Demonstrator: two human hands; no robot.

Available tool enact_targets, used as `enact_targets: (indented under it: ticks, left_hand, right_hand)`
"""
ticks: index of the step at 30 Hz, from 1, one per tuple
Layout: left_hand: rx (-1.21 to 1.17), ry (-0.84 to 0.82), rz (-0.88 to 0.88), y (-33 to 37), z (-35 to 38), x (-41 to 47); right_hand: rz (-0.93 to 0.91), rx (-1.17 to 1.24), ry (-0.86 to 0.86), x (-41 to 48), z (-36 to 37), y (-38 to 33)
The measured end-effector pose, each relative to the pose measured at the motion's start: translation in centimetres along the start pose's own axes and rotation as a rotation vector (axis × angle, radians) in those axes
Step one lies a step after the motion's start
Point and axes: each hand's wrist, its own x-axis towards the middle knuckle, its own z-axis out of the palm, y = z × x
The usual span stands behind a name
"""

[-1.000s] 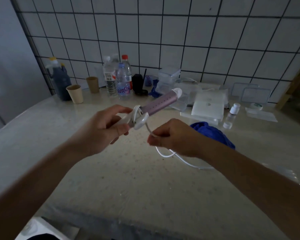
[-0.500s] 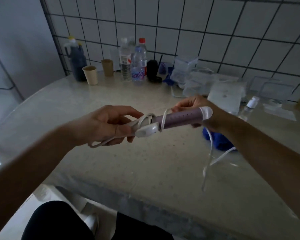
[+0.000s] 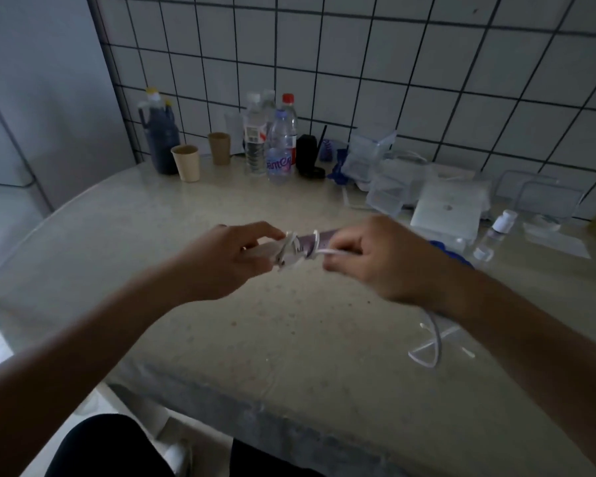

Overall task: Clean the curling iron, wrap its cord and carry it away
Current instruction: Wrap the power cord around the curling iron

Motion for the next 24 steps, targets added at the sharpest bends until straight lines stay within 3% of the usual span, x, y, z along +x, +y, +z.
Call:
enact_targets:
  ticks: [3,7,10,13,16,19,22,24]
  left_hand:
    - [-0.001,-0.16,0.041,-0.4,-0.9,-1.1]
    - [-0.368,-0.298,0.18,-0.6,-2.5,-2.5]
    - [-0.681,-0.218,0.265,-0.4,-3.1,-2.9]
    - [-0.897,-0.032,0.172,0.1,-3.2,-2.1]
    - [-0.587,0.136,0.105,0.5,-3.0,-0.9]
    - [-0.206,0.032,0.058,0.9,-1.8,-0.6]
    - [-0.14,-0.121,0.055,0.9,-1.7,-1.2]
    - [-0.257,-0.207,0.082,0.4,-2.4,-1.8]
  right_hand:
    - [0.027,0.028,0.14,1.0,-2.6,1.8]
    - [0.063,0.137,0.084,1.9,-3.2,3.9]
    - [0.064,0.101,0.037,1.9,-1.2,4.9]
    - [0.181,0.126,-0.009,1.5,0.8,4.0]
    - [0.085,-0.004,-0.108,0.5,1.8,1.8]
    - [-0.037,0.053,-0.051,0.0,0.0,0.2]
    - [-0.089,0.06,0.14,0.6,-2.8,0.8]
    - [-0.076,0.108,0.197,1.1,-3.7,1.8]
